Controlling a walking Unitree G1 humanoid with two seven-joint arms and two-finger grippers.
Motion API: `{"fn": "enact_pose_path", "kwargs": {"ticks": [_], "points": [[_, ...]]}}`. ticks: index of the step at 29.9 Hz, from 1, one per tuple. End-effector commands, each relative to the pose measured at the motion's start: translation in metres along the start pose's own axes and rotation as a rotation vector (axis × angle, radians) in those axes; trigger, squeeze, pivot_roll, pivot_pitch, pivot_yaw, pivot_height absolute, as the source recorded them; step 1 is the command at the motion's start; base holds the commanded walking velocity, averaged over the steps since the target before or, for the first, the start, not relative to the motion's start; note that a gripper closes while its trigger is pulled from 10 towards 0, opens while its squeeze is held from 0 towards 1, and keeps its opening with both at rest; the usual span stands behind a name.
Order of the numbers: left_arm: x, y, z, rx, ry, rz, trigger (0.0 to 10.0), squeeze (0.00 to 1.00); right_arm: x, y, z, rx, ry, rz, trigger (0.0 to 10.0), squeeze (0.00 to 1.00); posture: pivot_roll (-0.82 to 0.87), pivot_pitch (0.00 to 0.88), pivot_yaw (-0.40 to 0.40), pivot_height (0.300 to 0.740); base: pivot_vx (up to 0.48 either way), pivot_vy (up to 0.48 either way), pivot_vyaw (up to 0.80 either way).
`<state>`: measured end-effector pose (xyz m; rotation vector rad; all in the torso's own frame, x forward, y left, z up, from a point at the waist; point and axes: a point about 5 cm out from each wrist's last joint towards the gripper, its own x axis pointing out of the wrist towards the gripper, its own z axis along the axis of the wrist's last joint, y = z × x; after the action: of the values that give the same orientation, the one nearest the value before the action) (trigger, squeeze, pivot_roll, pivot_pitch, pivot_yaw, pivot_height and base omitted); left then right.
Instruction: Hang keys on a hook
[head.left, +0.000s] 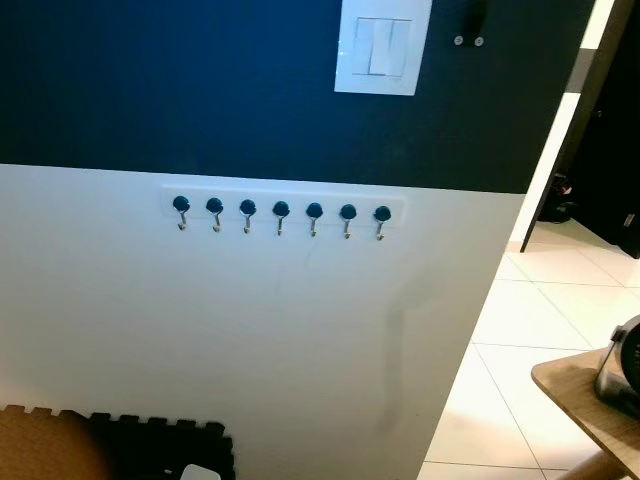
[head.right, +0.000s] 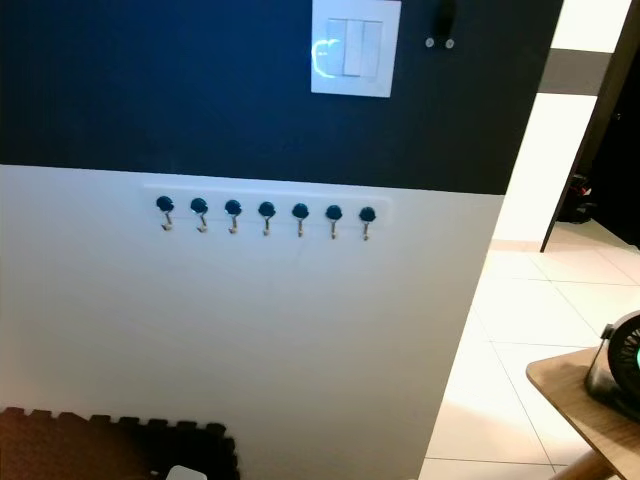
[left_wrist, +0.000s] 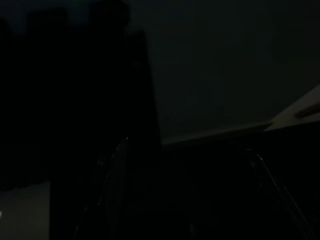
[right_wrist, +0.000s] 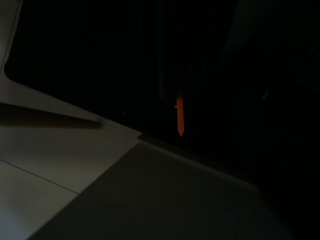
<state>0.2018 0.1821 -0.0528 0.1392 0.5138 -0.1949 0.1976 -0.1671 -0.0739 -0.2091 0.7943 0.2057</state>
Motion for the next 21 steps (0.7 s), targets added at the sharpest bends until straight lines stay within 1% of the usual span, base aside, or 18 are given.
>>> {"fn": "enact_pose_path", "kwargs": {"ticks": [1, 3, 4, 5, 7, 8, 9, 10, 11, 12, 13, 14, 15, 16, 17, 18, 19, 21], "points": [[-0.001, 0.003, 0.002, 0.018, -0.022, 0.004, 10.0, 0.0, 0.0, -0.001, 0.001, 0.017, -0.007, -0.007, 10.0, 0.0, 0.1, 0.015, -0.037, 0.74, 0.0, -0.48, 0.0], [-0.001, 0.003, 0.002, 0.003, -0.022, 0.005, 10.0, 0.0, 0.001, 0.0, 0.002, 0.015, -0.011, -0.008, 10.0, 0.0, 0.1, 0.015, -0.037, 0.74, 0.0, 0.0, 0.0], [-0.002, 0.005, 0.001, -0.03, -0.017, 0.034, 10.0, 0.0, 0.003, -0.002, 0.015, 0.041, -0.068, -0.023, 10.0, 0.0, 0.1, 0.017, -0.039, 0.74, 0.0, 0.0, 0.0], [-0.002, 0.005, 0.001, -0.03, -0.017, 0.034, 10.0, 0.0, 0.003, -0.002, 0.015, 0.041, -0.068, -0.023, 10.0, 0.0, 0.1, 0.017, -0.039, 0.74, 0.0, 0.0, 0.0], [-0.002, 0.01, 0.003, -0.031, -0.028, 0.059, 10.0, 0.0, 0.006, -0.004, 0.033, 0.096, -0.158, -0.038, 10.0, 0.0, 0.09, 0.018, -0.039, 0.74, 0.0, 0.0, 0.0], [-0.002, 0.01, 0.003, -0.031, -0.028, 0.059, 10.0, 0.0, 0.006, -0.004, 0.033, 0.096, -0.158, -0.038, 10.0, 0.0, 0.09, 0.018, -0.039, 0.74, 0.0, 0.0, 0.0], [-0.002, 0.015, 0.006, -0.026, -0.057, 0.078, 10.0, 0.0, 0.007, -0.006, 0.059, 0.175, -0.292, -0.029, 10.0, 0.0, 0.09, 0.018, -0.039, 0.74, 0.0, 0.0, 0.0], [-0.002, 0.016, 0.007, -0.026, -0.064, 0.082, 10.0, 0.0, 0.007, -0.007, 0.065, 0.192, -0.323, -0.026, 10.0, 0.0, 0.09, 0.018, -0.039, 0.74, 0.0, 0.0, 0.0], [-0.002, 0.016, 0.007, -0.026, -0.064, 0.082, 10.0, 0.0, 0.007, -0.007, 0.065, 0.192, -0.323, -0.026, 10.0, 0.0, 0.09, 0.018, -0.039, 0.74, 0.0, 0.0, 0.0], [-0.002, 0.016, 0.016, -0.043, -0.123, 0.078, 10.0, 0.0, 0.006, -0.005, 0.085, 0.307, -0.43, 0.032, 10.0, 0.0, 0.09, 0.025, -0.032, 0.74, 0.0, 0.0, 0.0], [-0.001, 0.015, 0.019, -0.049, -0.15, 0.076, 10.0, 0.0, 0.005, -0.005, 0.094, 0.363, -0.483, 0.065, 10.0, 0.0, 0.09, 0.026, -0.032, 0.74, 0.0, 0.0, 0.0], [-0.001, 0.014, 0.024, -0.052, -0.182, 0.07, 10.0, 0.0, 0.003, -0.003, 0.111, 0.446, -0.568, 0.13, 10.0, 0.0, 0.09, 0.026, -0.032, 0.74, 0.0, 0.0, 0.0], [0.0, 0.013, 0.027, -0.053, -0.2, 0.066, 10.0, 0.0, 0.001, -0.002, 0.121, 0.495, -0.623, 0.174, 10.0, 0.0, 0.09, 0.03, -0.033, 0.74, 0.0, 0.0, 0.0], [0.0, 0.013, 0.027, -0.053, -0.2, 0.066, 10.0, 0.0, 0.001, -0.002, 0.121, 0.495, -0.623, 0.174, 10.0, 0.0, 0.09, 0.03, -0.033, 0.74, 0.0, 0.0, 0.0], [0.0, 0.012, 0.03, -0.057, -0.222, 0.062, 10.0, 0.0, -0.005, -0.001, 0.143, 0.597, -0.733, 0.276, 10.0, 0.0, 0.09, 0.032, -0.035, 0.74, 0.0, 0.0, 0.0], [0.0, 0.012, 0.032, -0.06, -0.228, 0.061, 10.0, 0.0, -0.01, -0.001, 0.154, 0.644, -0.788, 0.331, 10.0, 0.0, 0.09, 0.032, -0.035, 0.74, 0.0, 0.0, 0.0], [0.0, 0.012, 0.032, -0.06, -0.228, 0.061, 10.0, 0.0, -0.01, -0.001, 0.154, 0.644, -0.788, 0.331, 10.0, 0.0, 0.09, 0.032, -0.035, 0.74, 0.0, 0.0, 0.0], [0.001, 0.011, 0.034, -0.07, -0.246, 0.052, 10.0, 0.0, -0.022, -0.001, 0.175, 0.704, -0.897, 0.479, 10.0, 0.0, 0.08, 0.038, -0.036, 0.74, 0.0, 0.0, 0.0]]}}
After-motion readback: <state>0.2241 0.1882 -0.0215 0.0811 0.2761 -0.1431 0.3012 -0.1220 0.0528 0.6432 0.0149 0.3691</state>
